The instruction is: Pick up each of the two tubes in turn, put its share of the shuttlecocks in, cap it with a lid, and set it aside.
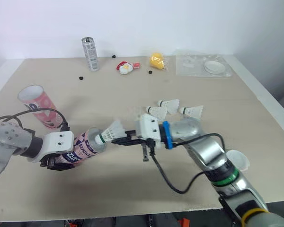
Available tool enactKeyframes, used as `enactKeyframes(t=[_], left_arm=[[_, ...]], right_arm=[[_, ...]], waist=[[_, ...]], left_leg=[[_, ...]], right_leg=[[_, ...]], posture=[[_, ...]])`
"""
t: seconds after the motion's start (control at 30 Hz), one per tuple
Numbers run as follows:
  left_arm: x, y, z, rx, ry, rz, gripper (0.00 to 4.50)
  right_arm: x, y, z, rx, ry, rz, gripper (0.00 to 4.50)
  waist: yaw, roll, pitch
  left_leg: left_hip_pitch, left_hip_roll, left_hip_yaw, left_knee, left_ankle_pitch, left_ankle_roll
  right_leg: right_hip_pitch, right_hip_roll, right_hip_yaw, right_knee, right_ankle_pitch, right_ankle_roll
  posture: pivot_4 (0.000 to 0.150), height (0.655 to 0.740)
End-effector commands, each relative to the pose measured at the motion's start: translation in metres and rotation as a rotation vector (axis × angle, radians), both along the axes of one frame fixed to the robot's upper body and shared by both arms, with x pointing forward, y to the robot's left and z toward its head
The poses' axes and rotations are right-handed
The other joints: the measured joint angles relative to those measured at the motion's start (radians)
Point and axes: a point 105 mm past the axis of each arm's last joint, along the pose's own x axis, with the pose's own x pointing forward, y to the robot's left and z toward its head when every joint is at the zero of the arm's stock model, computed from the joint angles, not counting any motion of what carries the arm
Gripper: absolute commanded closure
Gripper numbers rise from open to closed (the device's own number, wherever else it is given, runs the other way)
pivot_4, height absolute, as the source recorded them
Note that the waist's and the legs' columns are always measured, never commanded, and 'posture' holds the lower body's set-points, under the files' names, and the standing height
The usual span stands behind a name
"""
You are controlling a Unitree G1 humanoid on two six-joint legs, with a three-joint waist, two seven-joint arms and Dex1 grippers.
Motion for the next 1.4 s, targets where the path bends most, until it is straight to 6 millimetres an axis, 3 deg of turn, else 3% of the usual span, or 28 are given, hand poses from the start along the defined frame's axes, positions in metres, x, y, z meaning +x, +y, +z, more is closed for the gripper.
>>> enactKeyframes(t=[0.03,0.1,0.2,0.43,0.47,0.53,0.6,0.7,0.83,1.07,1.2,1.4], left_arm=[[-0.001,-0.002,0.0,-0.004,0.004,-0.002,1.48],[-0.001,-0.002,0.0,-0.004,0.005,-0.001,1.48],[-0.001,-0.002,-0.001,-0.004,0.007,0.001,1.48],[0.0,-0.004,-0.003,-0.011,0.005,-0.001,1.48],[0.0,-0.004,-0.003,-0.01,0.005,-0.001,1.48],[0.0,-0.004,-0.004,-0.01,0.002,-0.002,1.48],[0.001,-0.004,-0.004,-0.011,0.002,-0.002,1.48],[0.001,-0.004,-0.004,-0.011,0.001,-0.001,1.48],[0.001,-0.004,-0.004,-0.009,0.001,0.0,1.48],[0.001,-0.005,-0.005,-0.01,0.002,-0.007,1.48],[0.001,-0.006,-0.004,-0.008,0.001,-0.013,1.48],[0.002,-0.007,-0.003,-0.009,-0.004,-0.021,1.48]], right_arm=[[-0.004,0.012,0.006,0.013,-0.071,0.047,4.47],[-0.007,0.015,0.007,0.017,-0.074,0.059,4.47],[-0.015,0.015,0.008,0.008,-0.032,0.091,3.56],[-0.024,0.015,0.021,0.054,0.023,0.117,0.16],[-0.024,0.014,0.029,0.079,0.047,0.121,0.07],[-0.024,0.011,0.047,0.142,0.112,0.133,0.2],[-0.023,0.006,0.055,0.147,0.17,0.139,0.96],[-0.015,0.005,0.056,0.12,0.168,0.119,2.47],[-0.006,0.012,0.041,0.004,0.154,0.112,4.46],[0.005,0.054,0.013,-0.197,-0.019,0.161,4.46],[-0.001,0.081,0.001,-0.261,-0.098,0.228,4.46],[-0.01,0.102,-0.015,-0.346,-0.206,0.3,4.46]], waist=[[0.0,0.0,0.0],[0.001,0.0,0.0],[0.002,0.0,0.0],[0.002,0.0,0.0],[0.002,0.0,0.0],[0.002,0.0,0.0],[0.002,0.0,0.0],[0.003,0.0,0.0],[0.003,0.0,0.0],[0.002,0.001,0.0],[0.002,0.001,0.0],[0.001,0.001,0.0]], left_leg=[[0.0,0.0,0.0,0.0,0.0,0.0],[0.0,0.0,0.0,0.0,0.0,0.0],[0.0,0.0,0.0,0.0,0.0,0.0],[0.001,0.002,0.0,0.0,0.0,0.0],[0.001,0.002,0.0,0.0,0.0,0.0],[0.001,0.001,0.0,0.0,0.0,0.0],[0.001,0.001,0.0,0.001,0.0,0.0],[0.001,0.001,0.0,0.001,0.0,0.0],[0.001,0.001,0.0,0.001,0.0,0.0],[0.001,0.002,0.001,0.001,0.0,0.0],[0.001,0.002,0.001,0.001,0.0,0.0],[0.001,0.001,0.001,0.001,0.0,-0.001]], right_leg=[[0.0,0.0,0.0,0.0,0.0,0.0],[0.0,0.0,0.0,0.0,0.0,0.0],[0.0,0.0,0.0,0.0,0.0,-0.001],[0.0,0.001,-0.001,0.0,0.001,-0.002],[0.0,0.001,-0.001,0.0,0.001,-0.002],[0.0,0.001,-0.001,0.0,0.001,-0.002],[0.0,0.0,-0.001,0.0,0.002,-0.002],[0.001,0.0,-0.001,0.0,0.002,-0.002],[0.0,0.0,-0.001,0.0,0.002,-0.002],[-0.001,0.001,-0.001,0.0,0.002,-0.003],[0.0,0.0,-0.001,0.0,0.002,-0.003],[0.0,-0.001,-0.001,0.0,0.002,-0.003]], posture=[[0.15,0.74],[0.15,0.74],[0.15,0.74],[0.15,0.74],[0.15,0.74],[0.15,0.74],[0.15,0.74],[0.15,0.74],[0.15,0.74],[0.15,0.74],[0.15,0.74],[0.15,0.74]])
